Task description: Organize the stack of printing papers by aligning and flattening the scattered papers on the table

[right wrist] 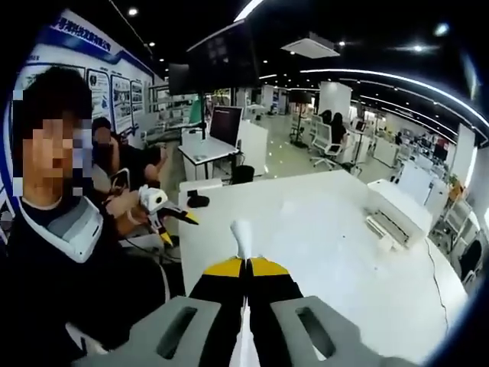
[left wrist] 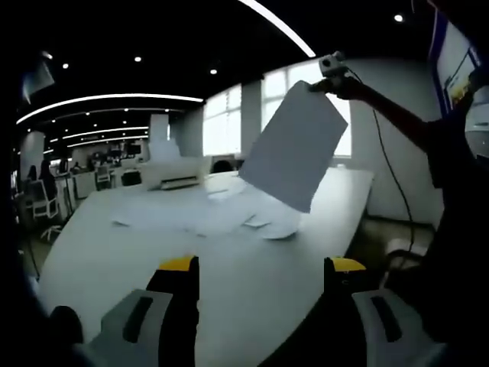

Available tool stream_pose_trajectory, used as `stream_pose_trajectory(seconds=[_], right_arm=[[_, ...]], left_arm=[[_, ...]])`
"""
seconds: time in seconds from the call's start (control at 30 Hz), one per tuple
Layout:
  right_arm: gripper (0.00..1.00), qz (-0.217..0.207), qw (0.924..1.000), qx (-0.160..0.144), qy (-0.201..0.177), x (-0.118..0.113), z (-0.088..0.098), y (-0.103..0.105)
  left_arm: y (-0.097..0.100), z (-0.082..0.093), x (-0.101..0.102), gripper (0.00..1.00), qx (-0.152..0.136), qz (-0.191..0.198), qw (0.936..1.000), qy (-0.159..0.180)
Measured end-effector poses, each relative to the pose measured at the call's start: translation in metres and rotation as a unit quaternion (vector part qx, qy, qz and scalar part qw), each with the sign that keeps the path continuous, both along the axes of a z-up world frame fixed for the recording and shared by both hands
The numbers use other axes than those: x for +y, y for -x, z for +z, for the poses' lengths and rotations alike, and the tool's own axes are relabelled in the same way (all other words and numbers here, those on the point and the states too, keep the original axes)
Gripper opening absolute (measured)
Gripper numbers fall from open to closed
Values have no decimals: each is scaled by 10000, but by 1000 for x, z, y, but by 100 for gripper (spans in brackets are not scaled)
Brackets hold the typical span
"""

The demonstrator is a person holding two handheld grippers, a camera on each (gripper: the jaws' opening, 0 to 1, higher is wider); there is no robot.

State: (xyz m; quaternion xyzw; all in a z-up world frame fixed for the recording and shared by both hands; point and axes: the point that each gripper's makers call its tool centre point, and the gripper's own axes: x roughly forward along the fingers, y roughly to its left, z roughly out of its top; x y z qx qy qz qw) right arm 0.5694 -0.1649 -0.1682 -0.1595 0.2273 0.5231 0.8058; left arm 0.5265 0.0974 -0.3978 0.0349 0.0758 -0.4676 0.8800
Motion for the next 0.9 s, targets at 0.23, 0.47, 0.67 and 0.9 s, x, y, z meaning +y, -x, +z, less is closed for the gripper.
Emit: stream_pose_trajectory(seconds=[0.23,0.47,0.67,0.9], right_arm=[[0,279,9989,224,287,3,-19,-3],[0,311,9972,573,378,2,-31,-18],[0,259,9953,754,558,0,-48,-36],[0,217,9920,992,747,1,-75,-53]], left_arm=[[0,-2,-1,69,16,-26,10000,20],[1,-4,0,69,51,-28,10000,41],[0,-5,-1,69,65,-41,10000,50],[0,-9,-3,69,124,-83,9999,64]])
